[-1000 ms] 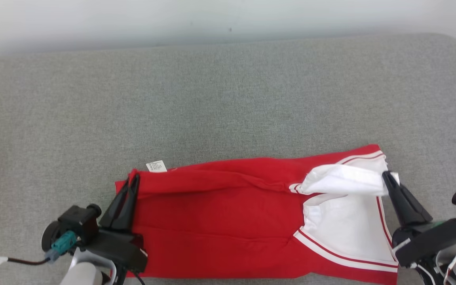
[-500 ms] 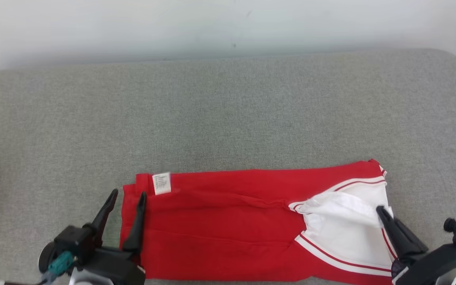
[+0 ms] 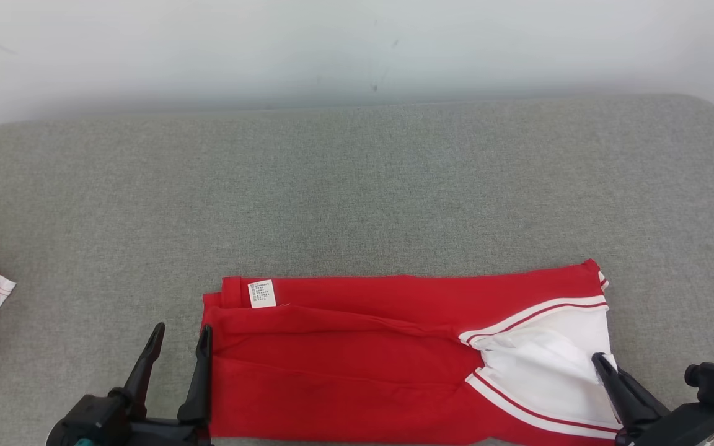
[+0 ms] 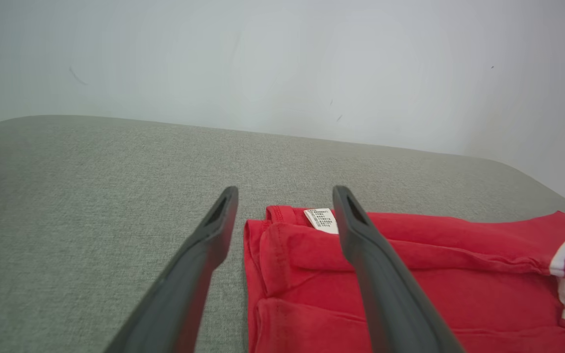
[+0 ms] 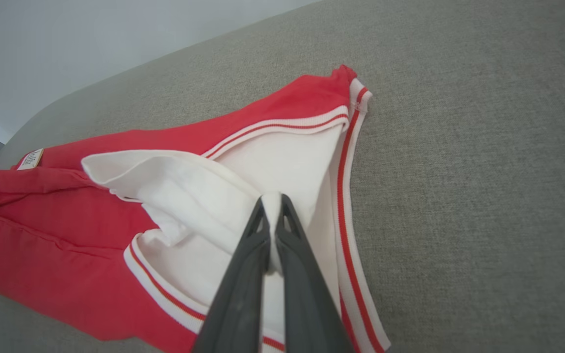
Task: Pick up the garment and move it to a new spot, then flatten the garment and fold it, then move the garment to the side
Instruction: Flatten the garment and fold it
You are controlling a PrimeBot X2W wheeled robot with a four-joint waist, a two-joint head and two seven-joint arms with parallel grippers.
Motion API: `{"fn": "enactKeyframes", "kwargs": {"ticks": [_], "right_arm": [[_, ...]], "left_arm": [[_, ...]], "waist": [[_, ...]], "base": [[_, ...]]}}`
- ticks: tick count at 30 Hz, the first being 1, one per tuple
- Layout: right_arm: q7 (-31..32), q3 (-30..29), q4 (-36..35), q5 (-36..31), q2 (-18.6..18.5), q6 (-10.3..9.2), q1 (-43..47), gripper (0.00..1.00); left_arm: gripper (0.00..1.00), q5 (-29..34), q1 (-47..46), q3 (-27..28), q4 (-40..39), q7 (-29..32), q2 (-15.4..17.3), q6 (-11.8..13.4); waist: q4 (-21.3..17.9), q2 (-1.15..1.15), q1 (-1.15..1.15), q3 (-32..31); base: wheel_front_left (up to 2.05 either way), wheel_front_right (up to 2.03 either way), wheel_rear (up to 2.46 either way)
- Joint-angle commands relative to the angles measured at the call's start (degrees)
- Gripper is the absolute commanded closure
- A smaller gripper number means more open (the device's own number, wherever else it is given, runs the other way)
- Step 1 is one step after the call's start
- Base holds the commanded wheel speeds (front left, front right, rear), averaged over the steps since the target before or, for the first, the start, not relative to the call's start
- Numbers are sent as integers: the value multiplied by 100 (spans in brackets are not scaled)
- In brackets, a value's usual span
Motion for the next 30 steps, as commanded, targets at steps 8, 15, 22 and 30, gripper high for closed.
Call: {"fn": "enactKeyframes", "kwargs": {"ticks": [8,15,22,30], "right_arm": [[-261,-247,-312,225,54,-5,100,0],[-326,-633,132,-288,168,-5,-27,0],[-69,-1095,905,-990,563,-6,-225,0],[190,-1252,1595,-1306,1042,-5,-553,0]], "left_arm": [[0,157,278,184,-270,-7,-76,-50],[0,240,399,275,-414,-7,-118,-48],[0,367,487,314,-558,-6,-156,-15],[0,414,491,338,-590,-6,-183,-31]], "waist": [[42,0,0,-112],[83,0,0,-161],[208,0,0,-185],[360,0,0,-108]], "base": [[0,0,0],[0,0,0],[0,0,0],[0,0,0]]}}
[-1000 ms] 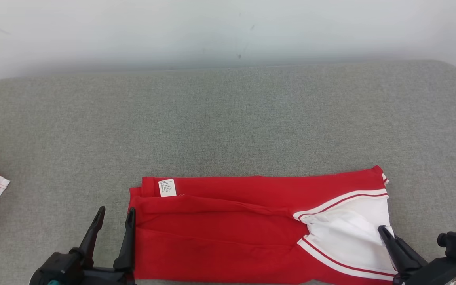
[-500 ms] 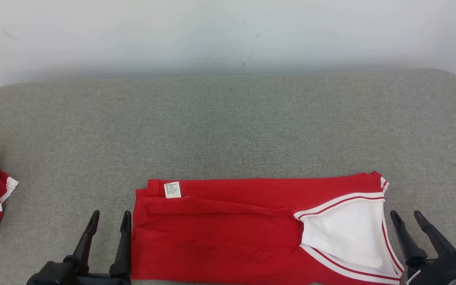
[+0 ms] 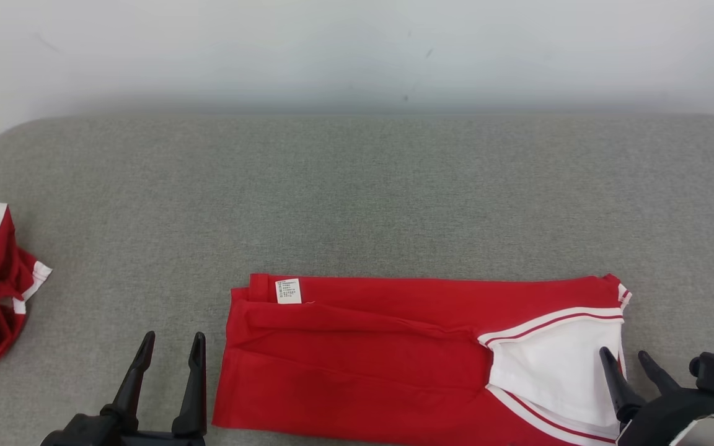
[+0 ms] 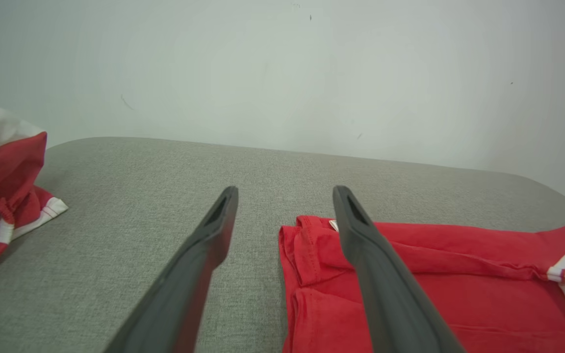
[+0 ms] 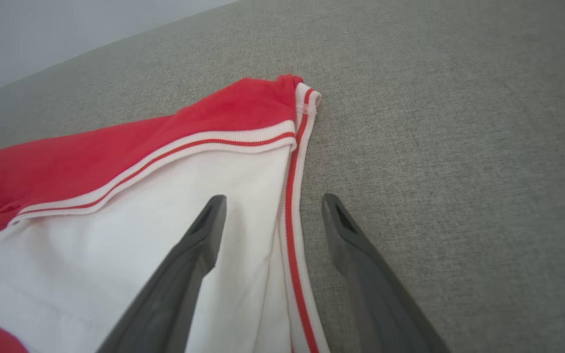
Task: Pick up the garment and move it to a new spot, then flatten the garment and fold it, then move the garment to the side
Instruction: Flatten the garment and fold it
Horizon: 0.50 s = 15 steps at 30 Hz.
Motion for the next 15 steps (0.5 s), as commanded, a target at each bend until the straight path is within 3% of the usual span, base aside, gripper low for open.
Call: {"fn": "enactKeyframes", "kwargs": {"ticks": [1,8,9,10,11,15], "right_arm": [[26,4,50,-69,10,-5,-64,0],[232,51,619,-174,173,-5,-260,0],[254,70,646,-128,208,-5,-267,5],[301,105,666,-74,233,-4,-269,58],[330,139,677,-55,243,-2,-282,100],[345,195,655,-30,210,-3,-355,100]], "left_arm": [[0,16,54,7,-11,-7,0,2],[0,0,20,39,-14,-7,-16,7],[0,2,18,42,-12,-7,-17,9],[0,2,16,40,-12,-6,-18,12],[0,-2,15,44,-14,-7,-19,12],[0,-21,19,72,-19,-7,-20,11]], "waist": [[42,0,0,33],[149,0,0,89],[162,0,0,94],[172,0,0,98],[179,0,0,102],[176,0,0,118]], "base": [[0,0,0],[0,0,0],[0,0,0],[0,0,0],[0,0,0],[0,0,0]]}}
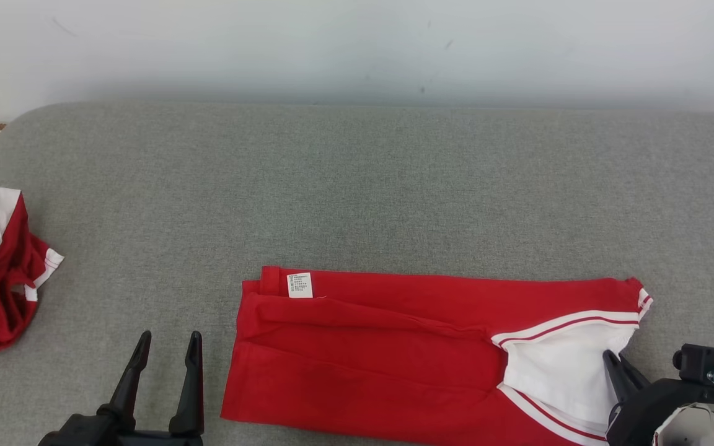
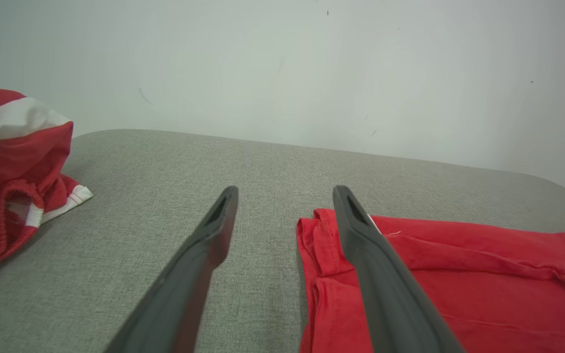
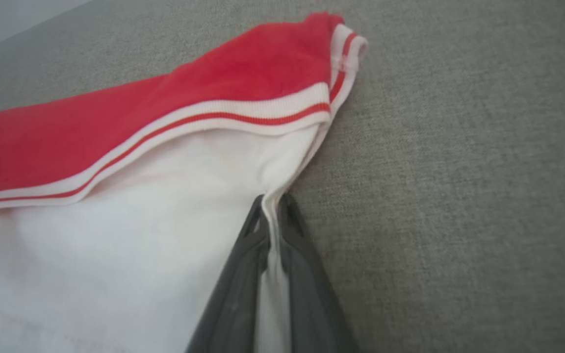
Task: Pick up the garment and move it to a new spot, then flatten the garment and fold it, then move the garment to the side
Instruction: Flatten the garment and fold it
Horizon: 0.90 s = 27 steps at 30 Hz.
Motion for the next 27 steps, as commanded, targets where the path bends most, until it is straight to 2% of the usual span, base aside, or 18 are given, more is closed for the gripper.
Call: {"fn": "enactKeyframes", "kwargs": {"ticks": [1,14,17,21,27], "right_arm": [[53,75,27,41,40,-1,-27,100],[-148,-447,240,-264,-675,-4,-626,100],[-96,-513,187,-270,-729,-4,-635,100],[26,-461,-133,5,-644,-4,-549,100],[329,-213,-1032,676,-586,-3,-383,100]], "left_arm": [[0,-21,25,30,-23,-7,-4,13],[0,-74,36,10,38,-7,-7,48],[0,-91,92,8,55,-7,-6,63],[0,-138,162,8,67,-7,-7,101],[0,-150,190,13,87,-7,-6,109]], "waist": [[-14,0,0,9],[-229,0,0,-54],[-283,0,0,-116],[-356,0,0,-191],[-438,0,0,-264]], "base": [[0,0,0],[0,0,0],[0,0,0],[0,0,0],[0,0,0]]}}
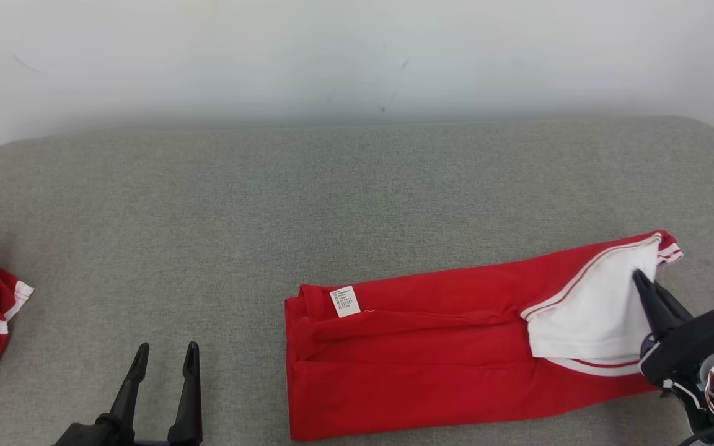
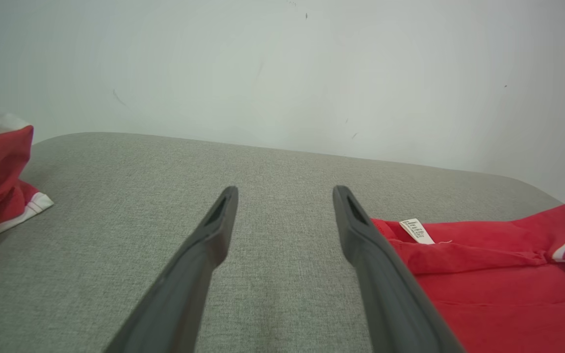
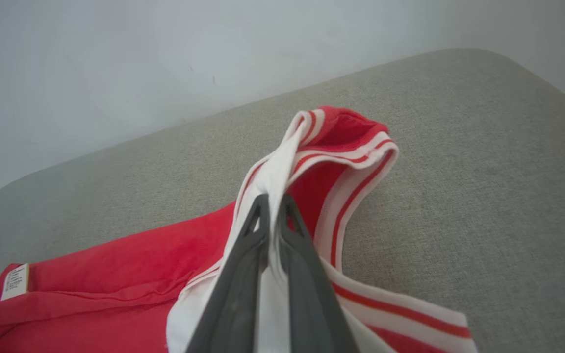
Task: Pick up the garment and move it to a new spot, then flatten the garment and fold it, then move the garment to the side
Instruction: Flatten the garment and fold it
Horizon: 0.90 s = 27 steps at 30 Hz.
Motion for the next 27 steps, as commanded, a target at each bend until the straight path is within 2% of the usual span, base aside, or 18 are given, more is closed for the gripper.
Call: {"fn": "enactKeyframes", "kwargs": {"ticks": [1,15,21,27], "right_arm": [[45,59,-184,148,-14,-7,67,100],[836,807,-2605,1433,-29,-4,521,100],[1041,1182,-3012,1522,103,-4,425,100],[1181,1515,-3103,1499,226,-4,290,100]], "left_arm": [[0,-35,79,4,22,-7,2,7],[0,-41,65,-46,46,-7,2,0],[0,-82,-9,-76,81,-6,2,6],[0,-122,-32,-149,108,-7,3,30]], "waist": [[-21,0,0,-22],[114,0,0,-5],[248,0,0,8],[379,0,0,-6]], "base": [[0,0,0],[0,0,0],[0,0,0],[0,0,0]]}}
